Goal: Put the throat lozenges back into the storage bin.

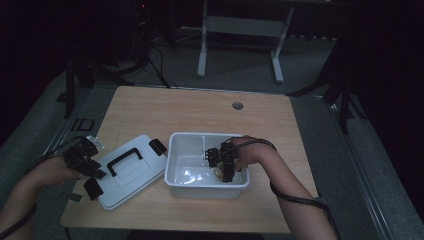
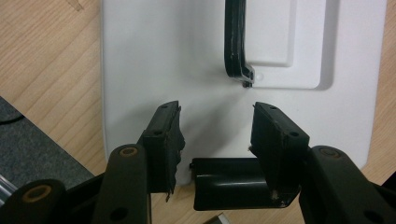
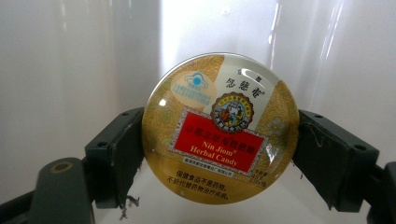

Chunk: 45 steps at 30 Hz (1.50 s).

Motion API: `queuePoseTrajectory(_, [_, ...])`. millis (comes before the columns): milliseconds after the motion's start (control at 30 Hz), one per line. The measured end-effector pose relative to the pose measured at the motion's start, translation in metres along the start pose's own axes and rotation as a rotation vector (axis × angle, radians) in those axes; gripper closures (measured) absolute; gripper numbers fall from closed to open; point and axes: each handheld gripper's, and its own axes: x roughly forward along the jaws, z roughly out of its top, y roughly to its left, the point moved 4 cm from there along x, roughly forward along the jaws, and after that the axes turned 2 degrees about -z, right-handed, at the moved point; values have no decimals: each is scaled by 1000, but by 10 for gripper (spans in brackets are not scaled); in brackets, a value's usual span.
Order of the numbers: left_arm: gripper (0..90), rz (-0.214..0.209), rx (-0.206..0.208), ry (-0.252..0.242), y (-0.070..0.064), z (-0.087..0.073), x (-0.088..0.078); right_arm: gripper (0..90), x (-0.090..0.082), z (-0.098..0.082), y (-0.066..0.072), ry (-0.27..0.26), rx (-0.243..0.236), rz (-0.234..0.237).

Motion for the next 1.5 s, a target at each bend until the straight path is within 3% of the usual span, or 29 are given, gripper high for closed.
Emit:
queuePoseTrajectory(267, [517, -2, 0, -3, 0, 1, 0, 198, 12, 4, -5, 36, 3, -20])
queuePoseTrajectory(567, [517, 0, 1, -1, 0, 0, 0, 197, 15, 1, -7, 66, 33, 4])
queuePoseTrajectory(667, [517, -1, 1, -4, 0, 0, 0, 197, 12, 0, -9, 50, 66, 9])
queuePoseTrajectory(900, [517, -1, 0, -9, 1, 0, 0, 197, 17, -2, -8, 30, 95, 35])
queuePoseTrajectory(1233, [517, -1, -6, -12, 1, -1, 1, 196, 25, 1, -1, 34, 53, 44])
queuePoseTrajectory(1500, [517, -4, -2, -10, 2, -1, 2, 191, 26, 1, -2, 31, 85, 64])
